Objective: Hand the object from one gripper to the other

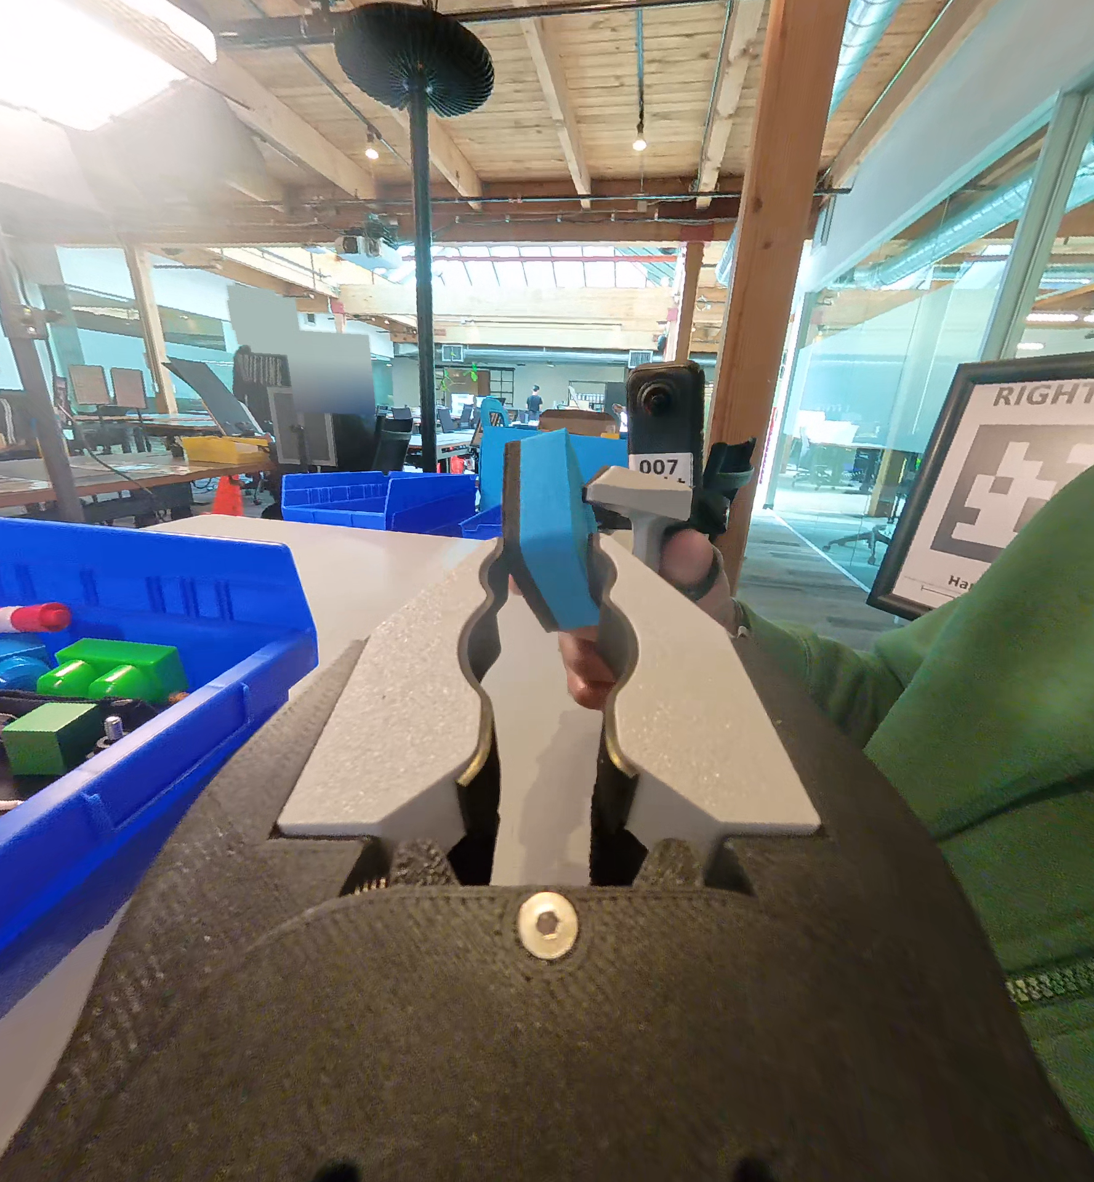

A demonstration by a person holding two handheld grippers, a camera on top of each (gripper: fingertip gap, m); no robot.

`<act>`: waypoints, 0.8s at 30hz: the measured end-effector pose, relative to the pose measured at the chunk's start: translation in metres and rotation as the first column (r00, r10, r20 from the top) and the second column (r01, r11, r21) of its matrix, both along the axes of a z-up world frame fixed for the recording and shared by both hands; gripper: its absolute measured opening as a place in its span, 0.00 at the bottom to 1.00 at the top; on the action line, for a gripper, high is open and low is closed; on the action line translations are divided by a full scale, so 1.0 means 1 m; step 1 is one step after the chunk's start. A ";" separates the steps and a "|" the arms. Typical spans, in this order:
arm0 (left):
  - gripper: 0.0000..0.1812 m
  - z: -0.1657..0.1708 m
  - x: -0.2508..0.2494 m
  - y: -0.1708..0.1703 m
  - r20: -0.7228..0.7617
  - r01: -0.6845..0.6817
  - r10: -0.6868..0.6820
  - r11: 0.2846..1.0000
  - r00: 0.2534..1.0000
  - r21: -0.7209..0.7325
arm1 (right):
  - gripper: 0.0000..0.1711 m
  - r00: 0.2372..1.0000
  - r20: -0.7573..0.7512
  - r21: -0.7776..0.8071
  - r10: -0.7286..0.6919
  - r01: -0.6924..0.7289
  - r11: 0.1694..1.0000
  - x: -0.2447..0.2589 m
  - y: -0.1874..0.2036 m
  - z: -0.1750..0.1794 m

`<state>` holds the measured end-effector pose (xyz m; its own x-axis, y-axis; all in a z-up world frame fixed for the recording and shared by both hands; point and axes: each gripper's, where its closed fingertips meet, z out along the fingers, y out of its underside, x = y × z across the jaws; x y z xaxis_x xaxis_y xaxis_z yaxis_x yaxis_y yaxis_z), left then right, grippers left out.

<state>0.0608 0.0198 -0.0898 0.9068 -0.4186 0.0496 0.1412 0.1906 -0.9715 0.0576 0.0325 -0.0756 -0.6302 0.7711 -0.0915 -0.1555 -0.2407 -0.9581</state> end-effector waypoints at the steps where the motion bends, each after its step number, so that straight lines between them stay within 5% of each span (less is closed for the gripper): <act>1: 0.13 0.000 0.000 0.000 0.005 0.001 -0.001 1.000 1.000 -0.003 | 0.15 1.000 0.000 0.003 -0.004 0.004 1.000 0.000 0.000 0.000; 10: 0.22 -0.001 0.000 0.003 0.058 0.019 -0.018 1.000 0.998 -0.022 | 0.14 0.999 -0.032 0.074 0.000 0.002 0.997 0.003 -0.008 -0.002; 24: 0.12 -0.010 0.012 0.003 -0.076 0.021 -0.024 0.999 0.997 -0.037 | 0.18 0.999 -0.040 0.045 -0.001 0.003 0.999 0.004 -0.007 0.002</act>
<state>0.0728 0.0225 -0.0998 0.8988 -0.4383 -0.0044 0.0699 0.1532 -0.9857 0.0618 0.0258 -0.0741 -0.6310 0.7751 -0.0312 -0.1946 -0.1970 -0.9609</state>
